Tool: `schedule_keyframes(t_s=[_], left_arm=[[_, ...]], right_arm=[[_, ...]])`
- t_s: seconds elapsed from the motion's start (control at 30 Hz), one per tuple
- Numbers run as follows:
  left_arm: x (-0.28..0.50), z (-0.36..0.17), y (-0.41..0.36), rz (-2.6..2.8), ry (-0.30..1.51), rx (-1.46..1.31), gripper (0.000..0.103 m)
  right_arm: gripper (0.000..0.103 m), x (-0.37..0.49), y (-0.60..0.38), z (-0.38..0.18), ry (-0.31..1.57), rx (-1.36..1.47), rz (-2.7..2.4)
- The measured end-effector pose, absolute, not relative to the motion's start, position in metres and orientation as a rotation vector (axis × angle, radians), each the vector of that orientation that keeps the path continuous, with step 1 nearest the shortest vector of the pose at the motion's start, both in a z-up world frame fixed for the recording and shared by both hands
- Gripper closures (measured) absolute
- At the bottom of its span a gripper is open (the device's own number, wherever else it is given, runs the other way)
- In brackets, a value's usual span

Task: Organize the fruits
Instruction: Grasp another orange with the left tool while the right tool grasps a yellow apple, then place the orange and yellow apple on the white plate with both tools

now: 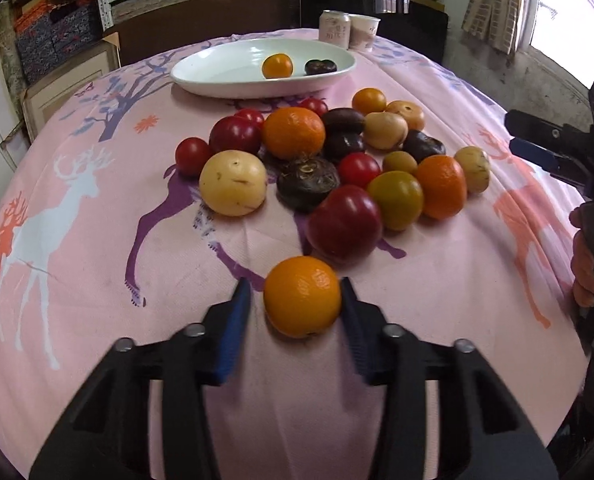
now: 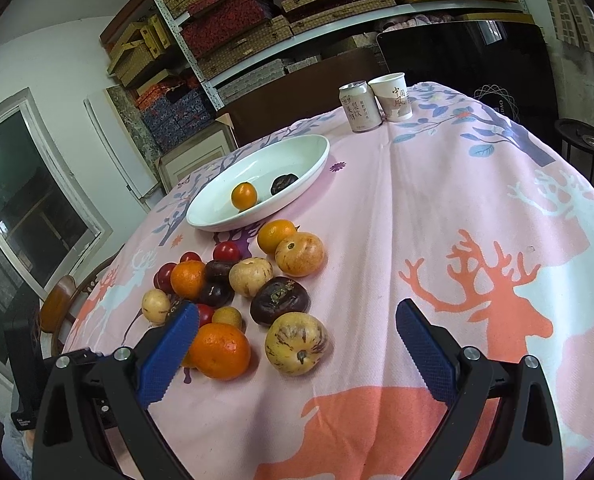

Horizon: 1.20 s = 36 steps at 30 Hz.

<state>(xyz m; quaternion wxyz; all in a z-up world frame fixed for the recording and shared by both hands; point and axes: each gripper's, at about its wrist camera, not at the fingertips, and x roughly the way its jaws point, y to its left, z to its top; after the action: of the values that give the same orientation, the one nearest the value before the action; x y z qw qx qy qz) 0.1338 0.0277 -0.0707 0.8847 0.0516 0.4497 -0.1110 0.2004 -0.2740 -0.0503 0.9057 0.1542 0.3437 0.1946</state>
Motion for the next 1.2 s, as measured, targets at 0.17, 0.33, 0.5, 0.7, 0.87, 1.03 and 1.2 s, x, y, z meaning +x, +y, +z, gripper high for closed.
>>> schedule_keyframes(t_s=[0.17,0.33,0.5,0.7,0.87,1.03,1.2], left_arm=[[0.124,-0.066,0.023,-0.256,0.885,0.119,0.068],[0.125,-0.065,0.026,-0.244,0.887,0.085,0.068],[0.125,-0.065,0.027,-0.242,0.887,0.081,0.068],[0.125,-0.065,0.030,-0.248,0.892,0.068,0.068],[0.128,-0.067,0.029,-0.265,0.909,0.061,0.068],[0.126,-0.064,0.028,-0.283,0.889,0.065,0.068],[0.138,-0.052,0.038,-0.286,0.864,0.008,0.068]], right_arm=[[0.003,0.201,-0.273,-0.052,0.717,0.318,0.401],[0.004,0.204,-0.267,-0.055,0.751,0.295,0.417],[0.032,0.210,-0.255,-0.064,0.828,0.249,0.436],[0.052,0.221,-0.241,-0.078,0.937,0.202,0.445],[0.062,0.219,-0.240,-0.079,0.937,0.195,0.448],[0.062,0.219,-0.247,-0.079,0.934,0.239,0.464],[0.062,0.215,-0.258,-0.068,0.858,0.290,0.453]])
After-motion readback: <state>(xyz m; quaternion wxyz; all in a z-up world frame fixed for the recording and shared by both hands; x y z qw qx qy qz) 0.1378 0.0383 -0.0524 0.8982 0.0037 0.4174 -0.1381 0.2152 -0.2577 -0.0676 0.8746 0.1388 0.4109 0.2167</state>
